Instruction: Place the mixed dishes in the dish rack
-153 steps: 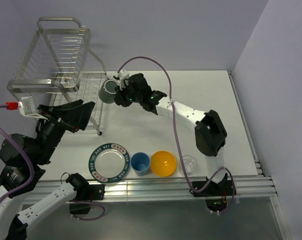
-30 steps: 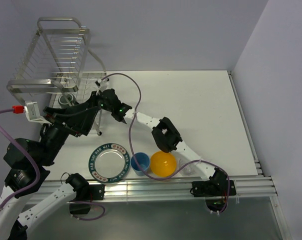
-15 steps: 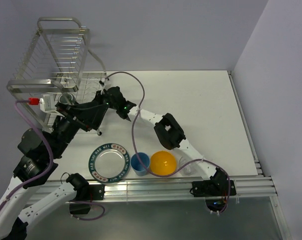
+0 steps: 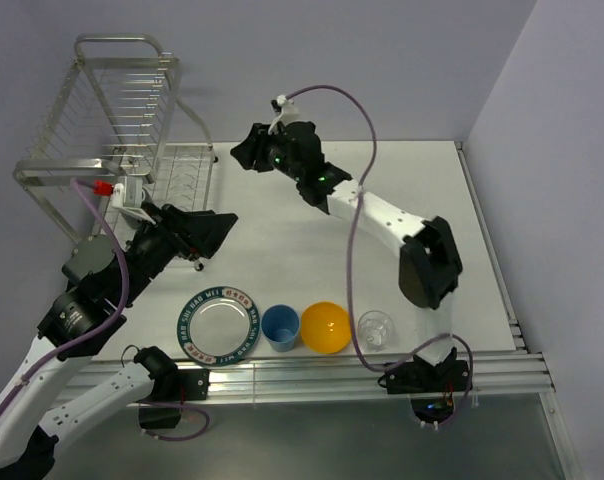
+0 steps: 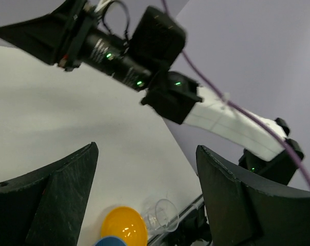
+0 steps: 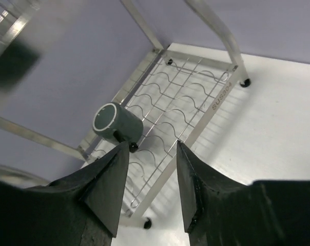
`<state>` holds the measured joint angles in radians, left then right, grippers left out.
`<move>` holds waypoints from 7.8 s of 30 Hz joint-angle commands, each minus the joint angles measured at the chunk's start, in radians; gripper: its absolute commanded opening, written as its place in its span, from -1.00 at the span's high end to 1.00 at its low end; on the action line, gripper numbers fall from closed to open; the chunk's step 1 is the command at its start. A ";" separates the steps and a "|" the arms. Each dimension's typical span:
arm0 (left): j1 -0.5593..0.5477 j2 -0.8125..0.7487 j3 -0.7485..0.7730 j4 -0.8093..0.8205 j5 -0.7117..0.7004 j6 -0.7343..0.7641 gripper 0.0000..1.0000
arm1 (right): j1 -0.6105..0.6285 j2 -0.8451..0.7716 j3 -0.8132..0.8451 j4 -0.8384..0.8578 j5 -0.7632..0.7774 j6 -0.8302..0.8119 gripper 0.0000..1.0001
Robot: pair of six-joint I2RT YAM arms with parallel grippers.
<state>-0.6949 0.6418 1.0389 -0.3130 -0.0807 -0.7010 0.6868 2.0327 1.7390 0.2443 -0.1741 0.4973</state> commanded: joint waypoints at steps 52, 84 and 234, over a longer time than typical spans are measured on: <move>-0.114 0.263 -0.131 -0.035 0.219 -0.042 -0.64 | 0.152 -0.917 -1.095 -0.655 0.411 0.146 1.00; -0.114 0.380 -0.135 0.029 0.380 0.040 -0.23 | 0.175 -1.273 -0.863 -0.591 0.205 0.001 1.00; -0.061 -0.171 0.098 -0.321 -0.105 0.187 -0.86 | 0.129 -0.090 -0.066 -0.086 -0.188 -0.390 1.00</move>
<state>-0.7597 0.4873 1.1042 -0.6693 -0.1719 -0.5610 0.8391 1.8851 1.5402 0.1219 -0.3073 0.1635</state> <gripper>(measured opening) 0.930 0.706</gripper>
